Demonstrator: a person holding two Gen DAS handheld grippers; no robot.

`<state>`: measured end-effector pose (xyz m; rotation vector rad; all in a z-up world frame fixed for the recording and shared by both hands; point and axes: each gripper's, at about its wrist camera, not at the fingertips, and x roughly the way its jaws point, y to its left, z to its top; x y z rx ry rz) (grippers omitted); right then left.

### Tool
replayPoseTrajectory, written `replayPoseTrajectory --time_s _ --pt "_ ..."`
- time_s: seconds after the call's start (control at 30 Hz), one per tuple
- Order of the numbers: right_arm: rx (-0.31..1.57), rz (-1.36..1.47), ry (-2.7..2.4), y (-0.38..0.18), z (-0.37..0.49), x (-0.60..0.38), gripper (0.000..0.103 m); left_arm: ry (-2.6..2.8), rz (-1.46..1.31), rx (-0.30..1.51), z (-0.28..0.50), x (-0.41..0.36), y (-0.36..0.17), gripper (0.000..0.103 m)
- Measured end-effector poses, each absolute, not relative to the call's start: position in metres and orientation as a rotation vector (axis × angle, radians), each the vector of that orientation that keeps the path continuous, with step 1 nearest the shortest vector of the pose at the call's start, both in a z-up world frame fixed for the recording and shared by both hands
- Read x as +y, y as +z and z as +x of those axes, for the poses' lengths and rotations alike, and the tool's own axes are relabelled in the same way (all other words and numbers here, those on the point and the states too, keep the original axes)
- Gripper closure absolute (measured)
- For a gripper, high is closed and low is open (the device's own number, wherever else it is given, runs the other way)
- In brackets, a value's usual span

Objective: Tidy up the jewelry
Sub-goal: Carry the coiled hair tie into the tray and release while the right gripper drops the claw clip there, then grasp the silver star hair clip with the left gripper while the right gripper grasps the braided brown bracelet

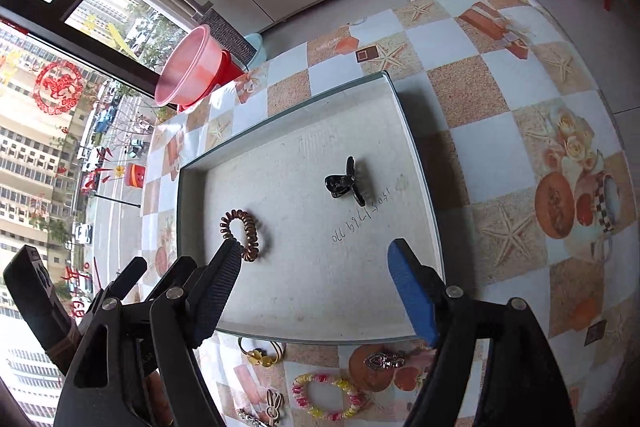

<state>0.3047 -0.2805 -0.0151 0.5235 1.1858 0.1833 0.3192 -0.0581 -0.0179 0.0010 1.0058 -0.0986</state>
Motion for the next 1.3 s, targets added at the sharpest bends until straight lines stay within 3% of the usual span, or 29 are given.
replayPoseTrajectory --time_s 0.47,0.77,1.03,1.3 --pt "1.161 0.461 0.1 -0.009 0.196 -0.287 0.019 -0.173 -0.001 1.135 0.199 -0.029 -0.034 0.0" --pt "1.332 0.401 0.099 -0.032 0.134 -0.277 0.019 -0.095 -0.012 1.244 0.137 0.002 -0.069 0.0" --pt "1.459 0.36 0.049 -0.063 0.085 -0.269 0.019 -0.074 0.001 1.346 0.113 0.014 -0.099 0.0" --pt "1.528 0.312 -0.029 -0.087 0.07 -0.27 0.019 -0.138 0.165 1.283 0.115 -0.005 -0.104 0.0"
